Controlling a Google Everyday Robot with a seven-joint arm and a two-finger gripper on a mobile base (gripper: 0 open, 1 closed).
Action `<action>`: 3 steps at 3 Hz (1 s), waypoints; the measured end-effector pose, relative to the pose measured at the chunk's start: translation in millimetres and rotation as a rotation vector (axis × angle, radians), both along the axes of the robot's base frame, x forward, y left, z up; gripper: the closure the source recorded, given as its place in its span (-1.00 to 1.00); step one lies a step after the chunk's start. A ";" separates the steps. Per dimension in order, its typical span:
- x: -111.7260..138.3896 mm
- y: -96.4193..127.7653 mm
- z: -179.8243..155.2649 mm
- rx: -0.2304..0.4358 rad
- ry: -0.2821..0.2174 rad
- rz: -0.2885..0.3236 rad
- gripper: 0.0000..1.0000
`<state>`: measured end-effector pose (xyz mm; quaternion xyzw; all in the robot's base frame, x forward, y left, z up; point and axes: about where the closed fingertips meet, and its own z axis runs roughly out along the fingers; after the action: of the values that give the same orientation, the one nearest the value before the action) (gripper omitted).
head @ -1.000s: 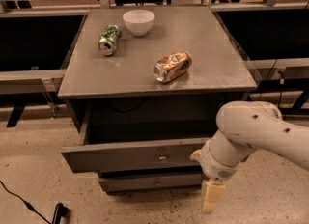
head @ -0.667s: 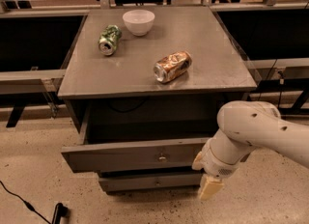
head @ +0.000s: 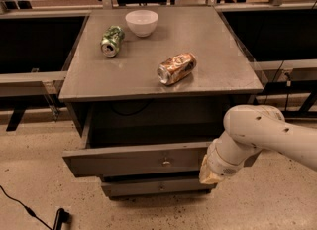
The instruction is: Close top drawer
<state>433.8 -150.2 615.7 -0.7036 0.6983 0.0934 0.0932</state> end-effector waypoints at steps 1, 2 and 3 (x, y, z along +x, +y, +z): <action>14.8 2.8 -6.4 0.019 -0.063 0.011 1.00; 26.4 10.2 -9.8 0.042 -0.119 0.034 1.00; 32.2 12.7 -8.3 0.082 -0.171 0.037 0.69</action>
Offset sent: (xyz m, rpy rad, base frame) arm 0.0413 0.0190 -0.0123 0.0711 -0.1898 0.0615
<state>466.0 -137.5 607.4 -0.7174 0.6702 0.0633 0.1793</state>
